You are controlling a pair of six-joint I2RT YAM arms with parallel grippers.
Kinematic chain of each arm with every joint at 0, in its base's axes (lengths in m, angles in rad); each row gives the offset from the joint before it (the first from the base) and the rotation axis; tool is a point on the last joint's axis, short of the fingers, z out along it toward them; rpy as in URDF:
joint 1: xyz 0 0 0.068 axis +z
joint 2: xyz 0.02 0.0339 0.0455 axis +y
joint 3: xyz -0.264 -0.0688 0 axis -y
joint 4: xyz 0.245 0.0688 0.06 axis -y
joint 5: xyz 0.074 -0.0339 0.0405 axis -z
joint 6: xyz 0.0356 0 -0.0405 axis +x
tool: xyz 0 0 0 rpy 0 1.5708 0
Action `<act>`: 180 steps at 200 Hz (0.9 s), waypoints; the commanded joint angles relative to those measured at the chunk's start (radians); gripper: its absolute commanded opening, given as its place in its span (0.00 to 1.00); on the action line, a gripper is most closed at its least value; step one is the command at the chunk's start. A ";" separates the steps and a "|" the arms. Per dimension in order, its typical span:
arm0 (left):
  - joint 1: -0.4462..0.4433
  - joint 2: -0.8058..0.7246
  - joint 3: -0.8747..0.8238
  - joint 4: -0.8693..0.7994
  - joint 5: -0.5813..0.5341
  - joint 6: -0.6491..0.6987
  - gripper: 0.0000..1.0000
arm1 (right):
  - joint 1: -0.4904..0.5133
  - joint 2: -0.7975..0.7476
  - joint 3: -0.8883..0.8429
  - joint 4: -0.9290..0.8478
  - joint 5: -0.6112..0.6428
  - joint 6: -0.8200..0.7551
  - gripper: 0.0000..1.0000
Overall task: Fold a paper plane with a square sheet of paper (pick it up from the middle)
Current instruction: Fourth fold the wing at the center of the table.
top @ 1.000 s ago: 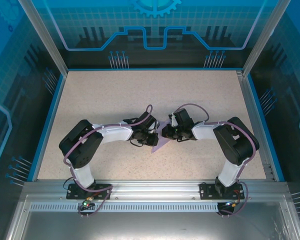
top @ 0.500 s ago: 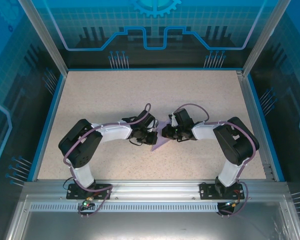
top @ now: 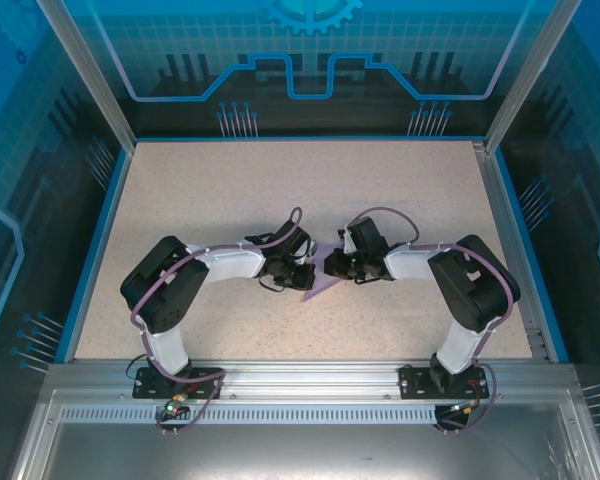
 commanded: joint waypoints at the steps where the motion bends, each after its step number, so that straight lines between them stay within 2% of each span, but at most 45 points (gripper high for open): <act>1: 0.007 0.035 0.006 -0.007 0.000 0.017 0.07 | -0.007 -0.017 -0.030 -0.132 0.039 -0.024 0.14; 82: 0.003 0.051 -0.019 0.002 0.012 0.033 0.07 | -0.001 -0.095 -0.037 -0.100 0.027 -0.005 0.16; 122: -0.004 0.062 -0.031 0.001 0.007 0.045 0.07 | 0.006 -0.144 -0.065 -0.024 -0.017 0.074 0.13; 180: -0.014 0.061 -0.048 0.007 -0.004 0.056 0.07 | 0.050 -0.076 -0.092 0.137 -0.076 0.206 0.08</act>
